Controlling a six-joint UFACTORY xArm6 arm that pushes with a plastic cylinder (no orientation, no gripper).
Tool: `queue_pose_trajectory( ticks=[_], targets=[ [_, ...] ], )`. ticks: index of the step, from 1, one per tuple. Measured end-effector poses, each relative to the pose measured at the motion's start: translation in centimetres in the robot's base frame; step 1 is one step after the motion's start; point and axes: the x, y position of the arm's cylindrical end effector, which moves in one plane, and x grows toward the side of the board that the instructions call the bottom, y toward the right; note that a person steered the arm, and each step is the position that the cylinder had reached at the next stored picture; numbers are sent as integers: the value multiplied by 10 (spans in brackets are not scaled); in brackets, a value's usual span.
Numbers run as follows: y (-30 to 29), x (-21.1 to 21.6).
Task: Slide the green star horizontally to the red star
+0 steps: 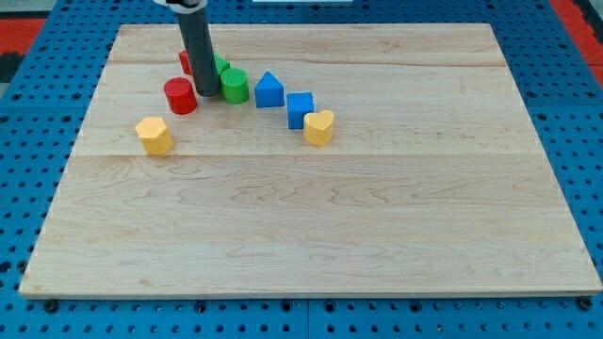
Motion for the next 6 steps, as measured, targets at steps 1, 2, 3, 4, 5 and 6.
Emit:
queue_pose_trajectory(
  ticks=[1,2,3,4,5,6],
  targets=[
    [-45,-7],
    [-71,-12],
    [-89,-15],
    [-89,-21],
    [-69,-29],
    [-42,-21]
  ],
)
